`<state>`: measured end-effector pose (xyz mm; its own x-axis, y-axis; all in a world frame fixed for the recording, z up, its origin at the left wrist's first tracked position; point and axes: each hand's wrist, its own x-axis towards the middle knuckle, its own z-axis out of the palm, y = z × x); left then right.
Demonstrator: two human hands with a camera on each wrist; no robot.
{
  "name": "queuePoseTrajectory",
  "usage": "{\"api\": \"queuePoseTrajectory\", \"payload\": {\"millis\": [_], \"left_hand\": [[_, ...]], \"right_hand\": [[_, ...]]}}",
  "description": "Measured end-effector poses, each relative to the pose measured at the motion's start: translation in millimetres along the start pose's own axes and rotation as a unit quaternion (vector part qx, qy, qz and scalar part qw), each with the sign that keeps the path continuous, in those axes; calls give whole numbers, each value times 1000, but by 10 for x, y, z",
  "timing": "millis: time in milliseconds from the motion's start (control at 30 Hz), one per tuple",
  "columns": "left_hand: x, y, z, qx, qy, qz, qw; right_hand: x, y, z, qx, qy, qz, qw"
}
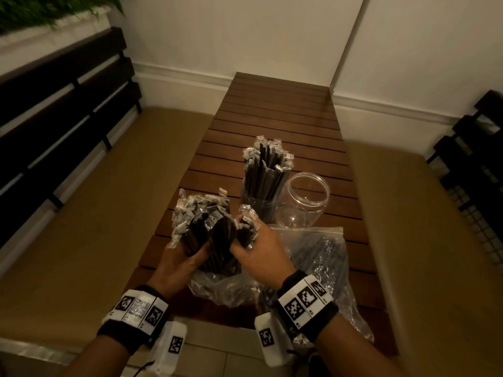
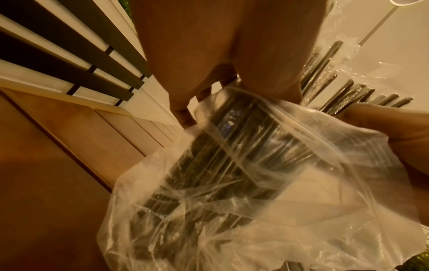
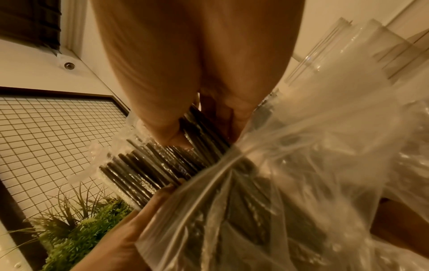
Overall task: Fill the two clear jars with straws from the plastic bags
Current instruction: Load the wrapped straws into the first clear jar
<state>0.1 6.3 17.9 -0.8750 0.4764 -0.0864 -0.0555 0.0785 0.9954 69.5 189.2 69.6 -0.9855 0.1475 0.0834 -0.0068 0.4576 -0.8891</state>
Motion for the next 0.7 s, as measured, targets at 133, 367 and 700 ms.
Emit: {"api": "queuePoseTrajectory", "payload": {"millis": [133, 367, 700], "left_hand": [[30, -57, -31, 26, 3, -8, 1000], [29, -32, -20, 27, 7, 1, 1000], [5, 8, 11, 20, 5, 19, 1000]], "right_hand": [[-17, 4, -16, 3, 6, -6, 1000], [-12, -28, -16, 15, 43, -14, 999], [17, -320, -161, 169, 156, -85, 969]]}}
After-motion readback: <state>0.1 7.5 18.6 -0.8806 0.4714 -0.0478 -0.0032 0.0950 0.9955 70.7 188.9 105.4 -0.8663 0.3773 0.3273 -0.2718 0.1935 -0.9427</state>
